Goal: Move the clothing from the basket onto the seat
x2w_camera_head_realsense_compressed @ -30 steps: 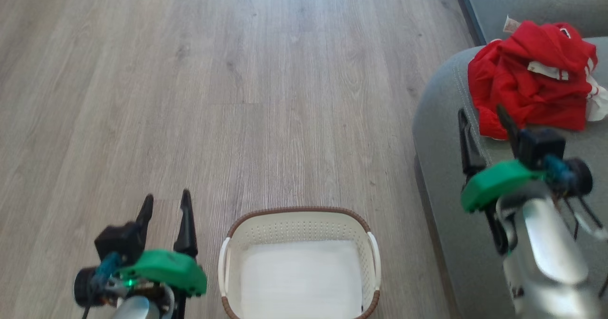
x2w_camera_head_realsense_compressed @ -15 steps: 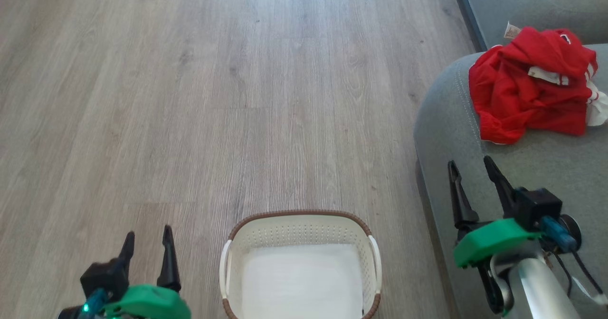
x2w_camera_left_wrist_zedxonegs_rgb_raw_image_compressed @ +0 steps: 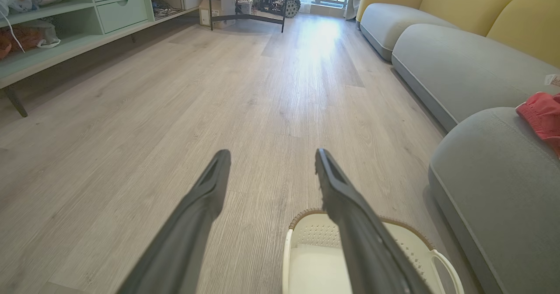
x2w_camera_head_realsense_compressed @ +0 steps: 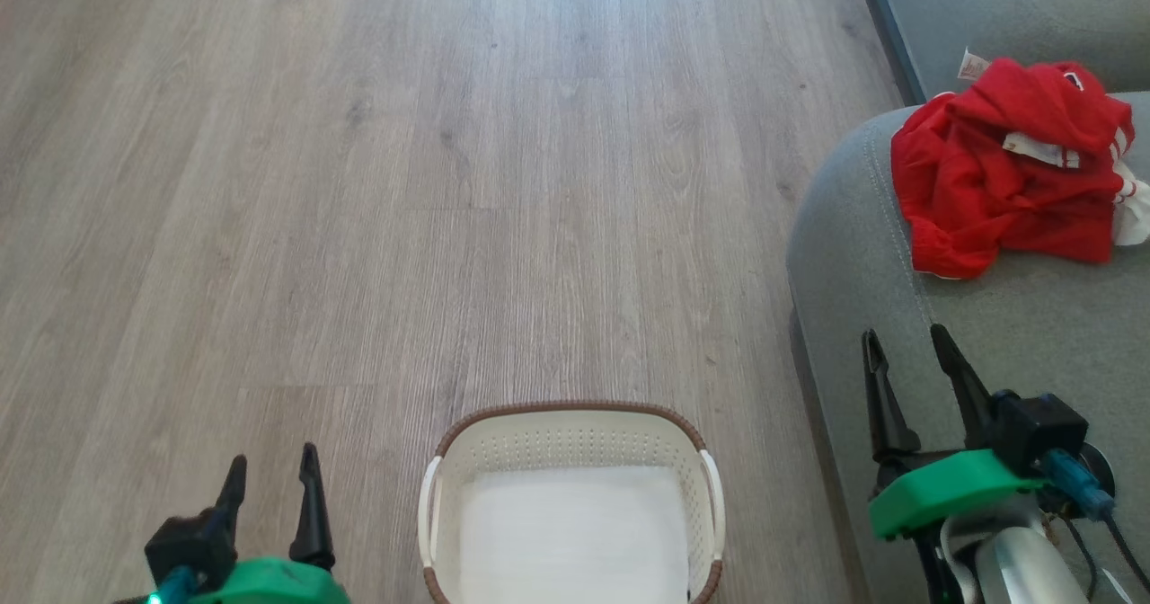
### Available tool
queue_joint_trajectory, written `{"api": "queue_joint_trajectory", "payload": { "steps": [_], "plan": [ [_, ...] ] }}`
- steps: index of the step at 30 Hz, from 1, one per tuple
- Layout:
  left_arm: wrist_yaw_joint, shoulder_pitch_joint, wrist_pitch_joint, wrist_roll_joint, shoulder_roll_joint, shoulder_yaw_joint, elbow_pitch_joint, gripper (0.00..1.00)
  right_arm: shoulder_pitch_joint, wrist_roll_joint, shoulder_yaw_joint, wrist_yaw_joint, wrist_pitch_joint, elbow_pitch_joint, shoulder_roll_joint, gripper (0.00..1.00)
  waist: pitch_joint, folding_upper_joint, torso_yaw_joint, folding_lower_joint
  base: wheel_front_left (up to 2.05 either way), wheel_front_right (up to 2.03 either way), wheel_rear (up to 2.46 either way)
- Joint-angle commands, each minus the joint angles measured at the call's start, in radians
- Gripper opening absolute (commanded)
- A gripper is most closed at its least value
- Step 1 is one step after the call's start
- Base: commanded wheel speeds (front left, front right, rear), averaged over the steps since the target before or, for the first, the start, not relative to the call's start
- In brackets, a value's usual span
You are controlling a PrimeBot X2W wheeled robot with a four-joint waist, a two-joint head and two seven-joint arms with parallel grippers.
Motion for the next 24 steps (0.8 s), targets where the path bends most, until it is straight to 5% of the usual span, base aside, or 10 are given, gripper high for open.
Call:
{"api": "queue_joint_trajectory", "payload": {
  "steps": [1, 19, 20, 24],
  "plan": [
    [-0.006, -0.034, -0.013, 0.011, 0.003, 0.055, -0.027, 1.00, -0.020, 0.009, 0.027, 0.000, -0.009, -0.041, 0.004, 1.00, -0.001, -0.0001, 0.000, 0.0001, 0.00, 0.00, 0.00],
    [-0.044, -0.026, -0.013, 0.058, -0.034, 0.104, -0.015, 1.00, -0.027, 0.008, 0.021, 0.000, -0.009, -0.024, 0.004, 1.00, -0.005, -0.0001, 0.004, 0.0001, 0.00, 0.00, 0.00],
    [-0.044, 0.004, 0.001, 0.050, -0.039, 0.057, 0.015, 0.00, 0.000, 0.011, 0.003, 0.000, 0.000, 0.009, 0.001, 0.00, -0.005, -0.0001, 0.004, 0.0001, 0.00, 0.00, 0.00],
    [-0.044, 0.030, 0.003, 0.049, -0.056, 0.049, 0.076, 0.00, 0.028, 0.013, 0.009, 0.000, 0.004, 0.079, 0.002, 0.00, -0.005, -0.0001, 0.004, 0.0001, 0.00, 0.00, 0.00]
  ]
}}
